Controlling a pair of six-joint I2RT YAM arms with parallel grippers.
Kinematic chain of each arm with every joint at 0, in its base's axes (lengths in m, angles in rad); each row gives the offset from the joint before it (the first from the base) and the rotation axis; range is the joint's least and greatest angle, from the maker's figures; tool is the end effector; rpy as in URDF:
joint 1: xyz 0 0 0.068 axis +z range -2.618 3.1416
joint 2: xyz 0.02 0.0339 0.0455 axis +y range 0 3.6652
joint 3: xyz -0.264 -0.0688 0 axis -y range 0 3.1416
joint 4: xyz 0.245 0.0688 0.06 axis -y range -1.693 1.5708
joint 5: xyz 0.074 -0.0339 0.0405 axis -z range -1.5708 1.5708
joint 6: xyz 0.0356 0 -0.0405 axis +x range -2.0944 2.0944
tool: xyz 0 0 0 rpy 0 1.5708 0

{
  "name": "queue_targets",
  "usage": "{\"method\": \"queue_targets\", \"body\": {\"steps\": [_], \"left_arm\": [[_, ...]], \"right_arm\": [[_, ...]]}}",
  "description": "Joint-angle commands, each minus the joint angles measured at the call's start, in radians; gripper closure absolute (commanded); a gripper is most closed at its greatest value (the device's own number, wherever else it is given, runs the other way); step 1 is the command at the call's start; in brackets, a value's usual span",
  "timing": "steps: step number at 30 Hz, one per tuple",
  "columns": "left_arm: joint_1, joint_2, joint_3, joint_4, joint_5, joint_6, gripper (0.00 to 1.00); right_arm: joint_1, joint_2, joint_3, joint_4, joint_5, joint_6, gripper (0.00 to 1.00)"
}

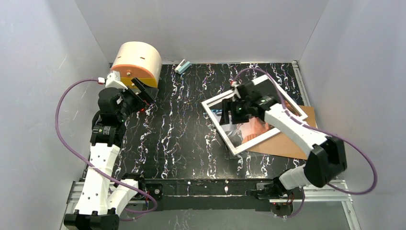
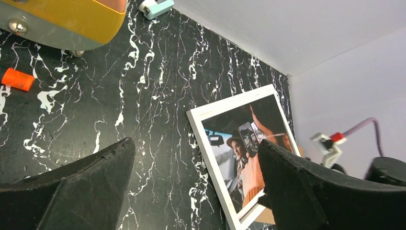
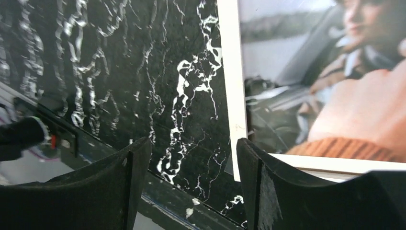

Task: Put the photo into the frame
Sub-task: Pick up the photo frame from the center of the board.

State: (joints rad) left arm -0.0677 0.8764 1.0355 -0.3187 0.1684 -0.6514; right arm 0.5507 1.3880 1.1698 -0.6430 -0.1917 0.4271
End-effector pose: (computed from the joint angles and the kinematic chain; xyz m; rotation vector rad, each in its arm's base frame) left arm 0.1903 -0.0189 0.3971 -0.3877 1.7330 -0.6709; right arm 0.2480 0.1602 0.2960 -0.2456 2.5139 0.6535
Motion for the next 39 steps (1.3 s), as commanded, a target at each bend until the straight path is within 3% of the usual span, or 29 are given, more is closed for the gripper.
{"method": "queue_targets", "body": {"steps": [1, 6, 13, 21, 29, 34, 39], "left_arm": [[-0.003, -0.011, -0.019, 0.017, 0.018, -0.002, 0.02], [-0.004, 0.020, -0.006, 0.009, 0.012, 0.006, 0.02], [-0.007, 0.028, -0.012, 0.001, 0.003, 0.009, 0.02], [-0.007, 0.031, -0.038, 0.003, 0.021, -0.019, 0.02], [-0.007, 0.114, -0.062, 0.053, 0.140, -0.104, 0.02], [-0.010, 0.191, -0.095, 0.078, 0.251, -0.151, 0.02], [-0.061, 0.233, -0.201, 0.270, 0.343, -0.253, 0.01]], "right_arm": [[0.117, 0.110, 0.032, -0.015, 0.149, -0.045, 0.28], [0.200, 0.271, 0.103, -0.070, 0.325, -0.055, 0.32], [0.237, 0.400, 0.120, -0.063, 0.384, -0.094, 0.30], [0.254, 0.412, 0.065, 0.022, 0.376, -0.132, 0.47], [0.256, 0.416, 0.016, 0.075, 0.373, -0.177, 0.46], [0.260, 0.379, 0.021, 0.094, 0.411, -0.171, 0.74], [0.269, 0.270, 0.046, 0.097, 0.422, -0.174, 0.82]]}}
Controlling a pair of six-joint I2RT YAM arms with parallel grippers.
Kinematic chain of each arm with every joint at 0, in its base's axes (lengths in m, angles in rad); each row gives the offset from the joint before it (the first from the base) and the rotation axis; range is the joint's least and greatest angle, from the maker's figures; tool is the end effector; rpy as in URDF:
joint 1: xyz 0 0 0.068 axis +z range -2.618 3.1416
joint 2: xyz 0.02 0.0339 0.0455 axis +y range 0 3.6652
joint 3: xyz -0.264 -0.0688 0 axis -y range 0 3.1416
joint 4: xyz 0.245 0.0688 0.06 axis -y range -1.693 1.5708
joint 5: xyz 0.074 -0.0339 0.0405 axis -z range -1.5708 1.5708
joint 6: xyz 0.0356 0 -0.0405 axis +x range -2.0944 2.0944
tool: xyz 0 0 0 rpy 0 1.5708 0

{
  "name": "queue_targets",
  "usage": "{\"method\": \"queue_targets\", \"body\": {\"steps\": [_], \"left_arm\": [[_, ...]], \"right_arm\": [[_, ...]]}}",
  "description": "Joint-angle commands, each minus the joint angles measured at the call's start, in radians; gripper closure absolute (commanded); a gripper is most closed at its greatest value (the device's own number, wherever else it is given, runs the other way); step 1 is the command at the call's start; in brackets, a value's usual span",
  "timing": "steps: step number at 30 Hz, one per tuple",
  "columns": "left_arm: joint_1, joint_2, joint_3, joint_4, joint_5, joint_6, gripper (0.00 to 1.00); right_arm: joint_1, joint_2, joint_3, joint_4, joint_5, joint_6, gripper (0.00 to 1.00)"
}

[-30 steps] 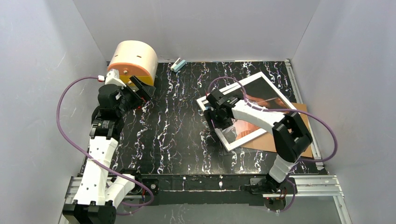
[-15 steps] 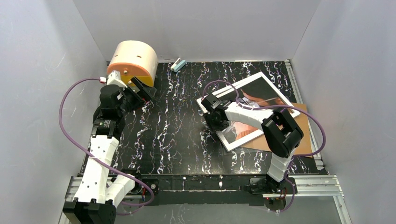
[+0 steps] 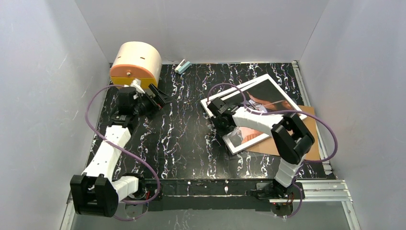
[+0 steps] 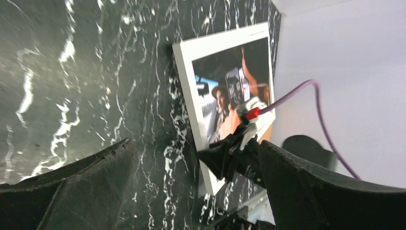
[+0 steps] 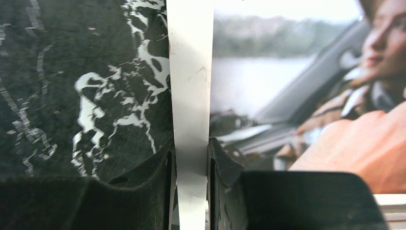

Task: Put the photo into the frame
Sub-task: Pick up the photo frame from the center of the board.

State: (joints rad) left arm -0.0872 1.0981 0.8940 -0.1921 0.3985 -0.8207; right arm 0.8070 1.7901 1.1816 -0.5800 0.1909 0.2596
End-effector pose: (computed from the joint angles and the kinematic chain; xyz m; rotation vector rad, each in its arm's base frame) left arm 0.2483 -0.0356 0.3164 -0.4777 2.0116 -0.9700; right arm 0.2493 0.2506 0.1793 -0.6859 2.6292 0.0433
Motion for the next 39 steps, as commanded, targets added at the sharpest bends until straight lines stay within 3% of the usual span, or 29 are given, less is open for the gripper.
{"method": "queue_targets", "body": {"steps": [1, 8, 12, 21, 26, 31, 34, 36, 39], "left_arm": [[-0.058, 0.018, -0.081, 0.181, 0.122, -0.105, 0.02], [-0.229, 0.124, -0.169, 0.466, 0.096, -0.257, 0.02], [-0.330, 0.236, -0.138, 0.582, 0.050, -0.288, 0.02], [-0.466, 0.495, -0.001, 0.650, -0.025, -0.168, 0.08], [-0.475, 0.587, 0.053, 0.666, -0.018, -0.168, 0.31], [-0.482, 0.631, 0.079, 0.704, 0.028, -0.195, 0.77], [-0.482, 0.631, 0.076, 0.727, 0.035, -0.192, 0.94], [-0.482, 0.629, 0.076, 0.732, 0.033, -0.188, 1.00], [-0.483, 0.624, 0.075, 0.745, 0.043, -0.189, 1.00]], "right_arm": [[0.013, -0.160, 0.035, 0.040, 0.033, -0.008, 0.83], [0.013, -0.329, -0.035, 0.138, -0.041, -0.028, 0.84], [0.013, -0.380, -0.085, 0.180, -0.062, -0.026, 0.84], [0.012, -0.464, -0.135, 0.225, -0.081, -0.019, 0.84], [0.012, -0.490, -0.158, 0.245, -0.105, -0.002, 0.84], [0.013, -0.497, -0.162, 0.243, -0.137, 0.014, 0.83], [0.013, -0.477, -0.136, 0.196, -0.111, 0.030, 0.68], [0.012, -0.473, -0.131, 0.186, -0.097, 0.039, 0.45], [0.013, -0.508, -0.122, 0.179, -0.041, 0.079, 0.14]]}}
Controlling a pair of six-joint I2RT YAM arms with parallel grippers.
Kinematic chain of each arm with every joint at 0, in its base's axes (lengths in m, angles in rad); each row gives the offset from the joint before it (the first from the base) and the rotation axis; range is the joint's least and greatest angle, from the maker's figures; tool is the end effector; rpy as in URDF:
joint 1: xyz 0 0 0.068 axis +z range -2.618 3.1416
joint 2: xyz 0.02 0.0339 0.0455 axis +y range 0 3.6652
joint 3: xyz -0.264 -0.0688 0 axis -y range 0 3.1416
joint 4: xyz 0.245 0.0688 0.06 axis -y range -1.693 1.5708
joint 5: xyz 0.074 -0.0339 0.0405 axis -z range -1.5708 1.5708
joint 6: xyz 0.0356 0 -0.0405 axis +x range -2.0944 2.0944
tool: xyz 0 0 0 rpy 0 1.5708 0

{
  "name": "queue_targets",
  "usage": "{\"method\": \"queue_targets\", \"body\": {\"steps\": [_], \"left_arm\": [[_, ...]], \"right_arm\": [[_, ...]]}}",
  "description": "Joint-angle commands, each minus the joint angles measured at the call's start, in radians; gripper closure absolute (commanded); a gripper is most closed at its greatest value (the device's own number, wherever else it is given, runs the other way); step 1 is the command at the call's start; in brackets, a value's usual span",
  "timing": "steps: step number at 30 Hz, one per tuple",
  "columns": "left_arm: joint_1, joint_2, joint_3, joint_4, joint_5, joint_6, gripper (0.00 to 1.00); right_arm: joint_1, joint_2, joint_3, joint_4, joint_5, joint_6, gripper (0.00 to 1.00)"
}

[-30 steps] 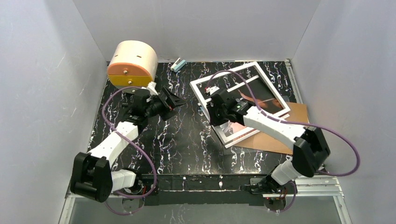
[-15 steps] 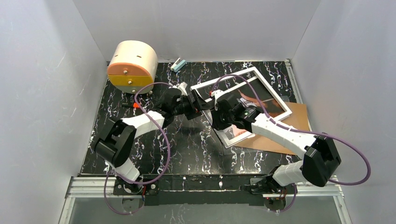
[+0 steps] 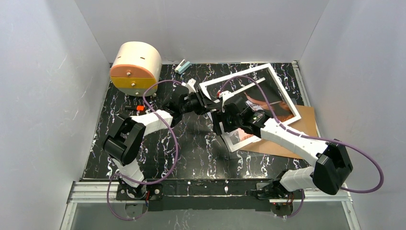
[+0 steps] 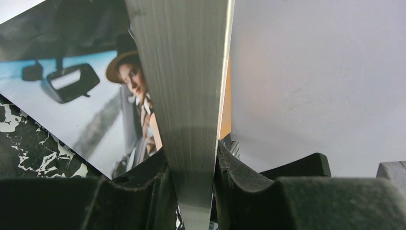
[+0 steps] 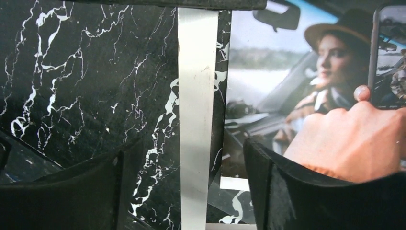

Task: Put the photo into the frame
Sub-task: Pick up the photo frame from the center of the board.

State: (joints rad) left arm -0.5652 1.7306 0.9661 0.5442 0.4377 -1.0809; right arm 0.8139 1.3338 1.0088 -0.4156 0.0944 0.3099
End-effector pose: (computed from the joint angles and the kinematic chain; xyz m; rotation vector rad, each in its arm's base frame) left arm 0.3162 -0.2184 0.2246 -0.1682 2.0571 -1.5005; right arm 0.2017 0.2086 0.2749 -0.5390 2.2899 0.4582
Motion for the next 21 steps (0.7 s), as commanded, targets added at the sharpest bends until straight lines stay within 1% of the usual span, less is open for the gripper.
{"method": "queue_targets", "body": {"steps": [1, 2, 4, 6, 9, 12, 15, 17, 21], "left_arm": [[-0.005, -0.013, 0.000, 0.011, 0.005, 0.074, 1.00], [-0.005, -0.019, -0.003, 0.012, 0.006, 0.078, 1.00], [-0.008, -0.035, -0.010, 0.013, 0.006, 0.089, 1.00], [-0.011, -0.055, -0.020, 0.014, 0.007, 0.108, 1.00], [-0.024, -0.094, -0.041, 0.015, 0.008, 0.152, 1.00], [-0.046, -0.139, -0.069, 0.018, -0.001, 0.203, 1.00], [-0.070, -0.195, -0.106, 0.036, -0.022, 0.248, 1.00], [-0.090, -0.237, -0.131, 0.046, -0.041, 0.285, 1.00], [-0.118, -0.272, -0.162, 0.047, -0.058, 0.353, 1.00]], "right_arm": [[0.005, -0.075, 0.057, 0.017, 0.077, 0.047, 0.04], [0.004, -0.098, 0.070, 0.017, 0.097, 0.069, 0.02], [-0.005, -0.141, 0.114, 0.015, 0.137, 0.112, 0.01], [-0.037, -0.159, 0.175, -0.015, 0.194, 0.201, 0.01], [-0.142, -0.120, 0.282, -0.092, 0.216, 0.379, 0.01], [-0.266, -0.053, 0.360, -0.161, 0.172, 0.568, 0.01], [-0.357, 0.003, 0.395, -0.140, 0.122, 0.707, 0.01], [-0.385, 0.029, 0.408, -0.106, 0.146, 0.776, 0.01], [-0.439, 0.078, 0.423, -0.040, 0.188, 0.891, 0.01]]}}
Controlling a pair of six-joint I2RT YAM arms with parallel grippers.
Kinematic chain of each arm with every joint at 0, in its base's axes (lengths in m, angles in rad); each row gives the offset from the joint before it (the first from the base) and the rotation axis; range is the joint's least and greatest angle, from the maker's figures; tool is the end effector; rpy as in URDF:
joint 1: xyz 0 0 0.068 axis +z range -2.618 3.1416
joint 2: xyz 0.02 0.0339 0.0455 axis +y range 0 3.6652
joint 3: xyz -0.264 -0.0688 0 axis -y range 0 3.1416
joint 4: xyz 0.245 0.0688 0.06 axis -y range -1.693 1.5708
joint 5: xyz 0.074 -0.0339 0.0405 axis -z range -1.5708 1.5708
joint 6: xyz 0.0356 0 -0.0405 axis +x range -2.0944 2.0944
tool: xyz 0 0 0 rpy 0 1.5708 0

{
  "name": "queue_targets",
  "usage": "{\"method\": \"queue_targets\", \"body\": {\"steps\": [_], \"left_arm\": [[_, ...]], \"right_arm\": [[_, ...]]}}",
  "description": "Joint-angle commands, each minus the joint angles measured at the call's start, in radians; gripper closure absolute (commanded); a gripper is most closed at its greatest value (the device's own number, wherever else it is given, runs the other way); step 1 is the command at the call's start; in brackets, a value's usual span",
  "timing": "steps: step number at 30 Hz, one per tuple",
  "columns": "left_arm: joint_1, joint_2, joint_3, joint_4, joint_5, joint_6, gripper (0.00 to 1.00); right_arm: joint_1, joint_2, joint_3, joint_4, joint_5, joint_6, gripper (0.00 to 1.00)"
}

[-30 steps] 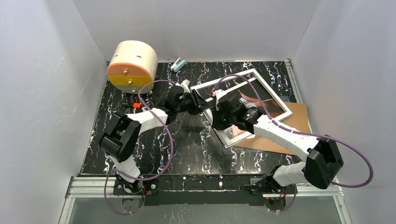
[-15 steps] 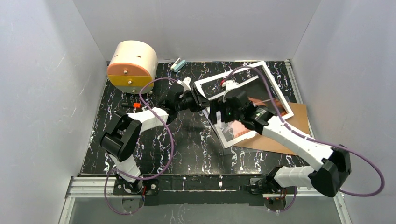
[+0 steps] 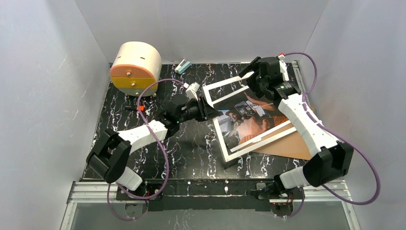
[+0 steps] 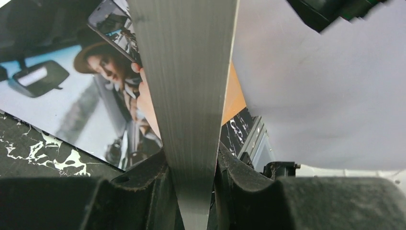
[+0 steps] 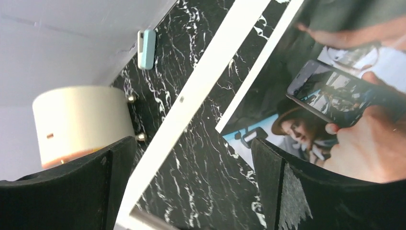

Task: Put the photo into the frame
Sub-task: Pick up the photo frame from the center of the board.

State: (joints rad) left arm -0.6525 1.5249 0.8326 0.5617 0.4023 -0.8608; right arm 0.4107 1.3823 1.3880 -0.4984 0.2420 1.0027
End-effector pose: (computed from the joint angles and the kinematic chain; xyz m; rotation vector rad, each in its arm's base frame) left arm 0.2622 -0.2179 0.2531 0.1400 1.9177 -1.4205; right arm 0.2884 0.1163 0.3829 0.7593 1.9659 0.6220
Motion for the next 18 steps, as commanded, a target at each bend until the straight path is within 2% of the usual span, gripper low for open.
{"method": "queue_targets", "body": {"steps": [1, 6, 9, 13, 18], "left_arm": [[-0.037, -0.075, -0.037, 0.029, -0.035, 0.143, 1.00], [-0.060, -0.104, -0.064, 0.029, -0.087, 0.174, 1.00], [-0.070, -0.120, -0.074, 0.029, -0.105, 0.191, 1.00], [-0.079, -0.140, -0.085, 0.029, -0.115, 0.208, 1.00], [-0.079, -0.169, -0.100, 0.015, -0.115, 0.215, 1.00]], "right_arm": [[-0.047, 0.047, 0.050, 0.040, 0.039, 0.235, 0.01], [-0.094, 0.122, 0.085, -0.012, 0.039, 0.388, 0.02], [-0.118, 0.144, 0.086, -0.025, 0.029, 0.443, 0.10], [-0.132, 0.153, 0.082, -0.026, 0.043, 0.463, 0.27], [-0.133, 0.105, 0.053, -0.012, 0.082, 0.466, 0.61]]}}
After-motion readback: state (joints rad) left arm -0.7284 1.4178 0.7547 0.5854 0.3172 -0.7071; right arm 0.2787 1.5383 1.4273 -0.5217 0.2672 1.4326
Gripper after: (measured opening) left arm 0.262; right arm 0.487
